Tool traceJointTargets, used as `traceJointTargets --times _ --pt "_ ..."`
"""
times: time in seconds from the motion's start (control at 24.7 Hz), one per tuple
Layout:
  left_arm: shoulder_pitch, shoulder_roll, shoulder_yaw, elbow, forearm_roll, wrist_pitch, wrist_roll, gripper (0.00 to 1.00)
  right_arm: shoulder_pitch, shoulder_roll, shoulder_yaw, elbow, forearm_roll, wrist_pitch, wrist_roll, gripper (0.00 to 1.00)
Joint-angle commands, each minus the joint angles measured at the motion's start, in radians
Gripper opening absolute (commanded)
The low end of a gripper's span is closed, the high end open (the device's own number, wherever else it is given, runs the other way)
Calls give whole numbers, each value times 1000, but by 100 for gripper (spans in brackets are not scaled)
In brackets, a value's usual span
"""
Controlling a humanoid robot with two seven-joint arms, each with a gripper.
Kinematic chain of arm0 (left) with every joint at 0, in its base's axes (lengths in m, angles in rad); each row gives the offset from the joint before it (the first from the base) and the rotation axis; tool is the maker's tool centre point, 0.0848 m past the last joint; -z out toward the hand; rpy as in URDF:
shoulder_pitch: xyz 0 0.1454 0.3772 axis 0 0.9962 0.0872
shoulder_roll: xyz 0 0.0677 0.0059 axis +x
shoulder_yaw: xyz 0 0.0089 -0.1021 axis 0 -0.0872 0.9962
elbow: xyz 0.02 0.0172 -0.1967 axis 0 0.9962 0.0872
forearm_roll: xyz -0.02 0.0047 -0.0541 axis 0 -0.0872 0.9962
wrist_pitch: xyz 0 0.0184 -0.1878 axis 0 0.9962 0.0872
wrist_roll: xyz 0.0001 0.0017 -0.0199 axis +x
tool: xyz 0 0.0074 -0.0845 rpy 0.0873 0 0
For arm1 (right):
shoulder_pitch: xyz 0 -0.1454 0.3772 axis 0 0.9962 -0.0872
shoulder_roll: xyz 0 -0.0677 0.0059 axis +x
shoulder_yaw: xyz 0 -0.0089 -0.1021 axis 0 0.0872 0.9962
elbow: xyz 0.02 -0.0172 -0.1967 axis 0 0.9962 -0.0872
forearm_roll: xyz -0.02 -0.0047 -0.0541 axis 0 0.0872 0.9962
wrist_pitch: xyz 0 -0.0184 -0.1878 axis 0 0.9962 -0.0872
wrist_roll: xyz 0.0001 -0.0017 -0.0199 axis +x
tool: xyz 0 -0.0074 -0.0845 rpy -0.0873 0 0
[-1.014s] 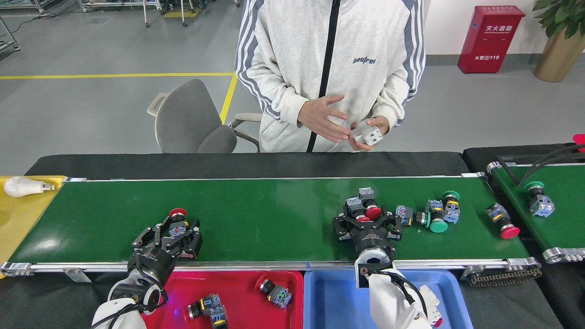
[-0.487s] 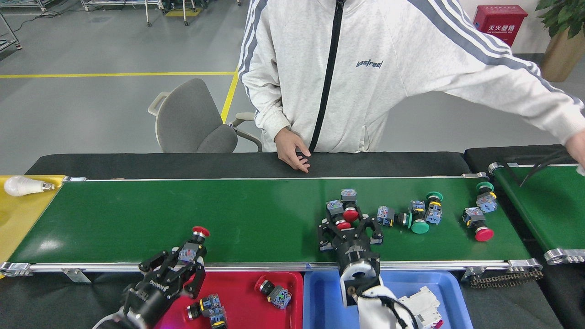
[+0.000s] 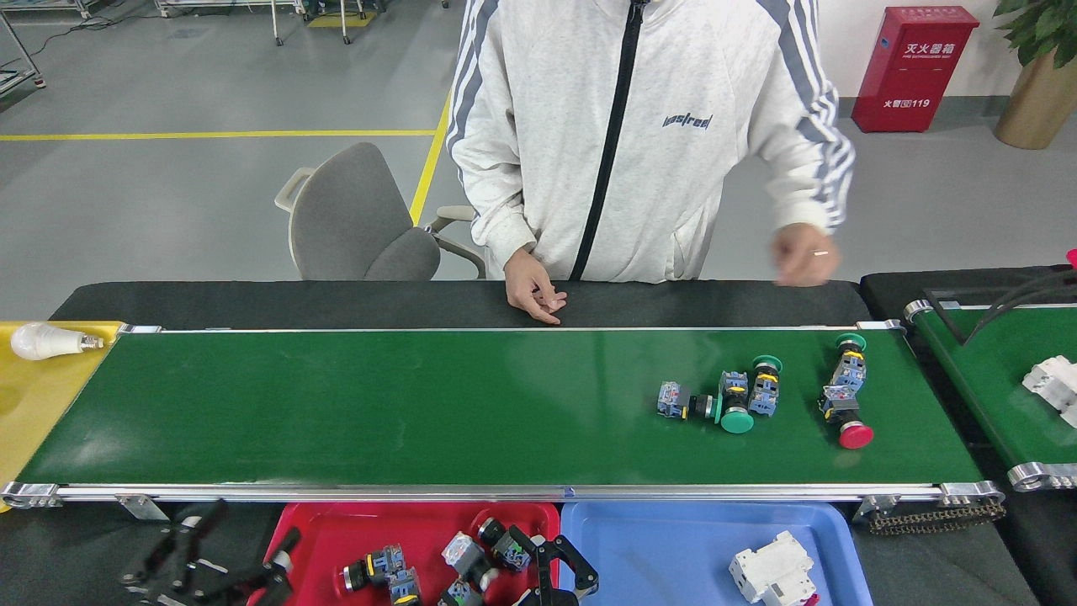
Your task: Pick switch part from conveyor to tray
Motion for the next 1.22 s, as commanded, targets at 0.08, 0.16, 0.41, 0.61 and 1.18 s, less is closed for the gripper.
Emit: traceJointTargets --times 0.08,0.16,0.41,0.61,1.18 --pt "-9 9 48 1 17 56 11 100 72 -1 -190 -64 -8 92 -42 100" --pt "-10 11 53 1 19 58 11 100 151 2 -314 -73 -8 166 -94 100" --pt "-13 12 48 3 17 59 11 100 286 5 -604 -72 -27 232 -178 100" --pt "-50 11 34 3 14 58 11 100 143 24 -539 -35 -17 235 -140 100" --pt "-63 12 -38 6 8 58 10 100 -280 120 -354 416 -31 212 0 100"
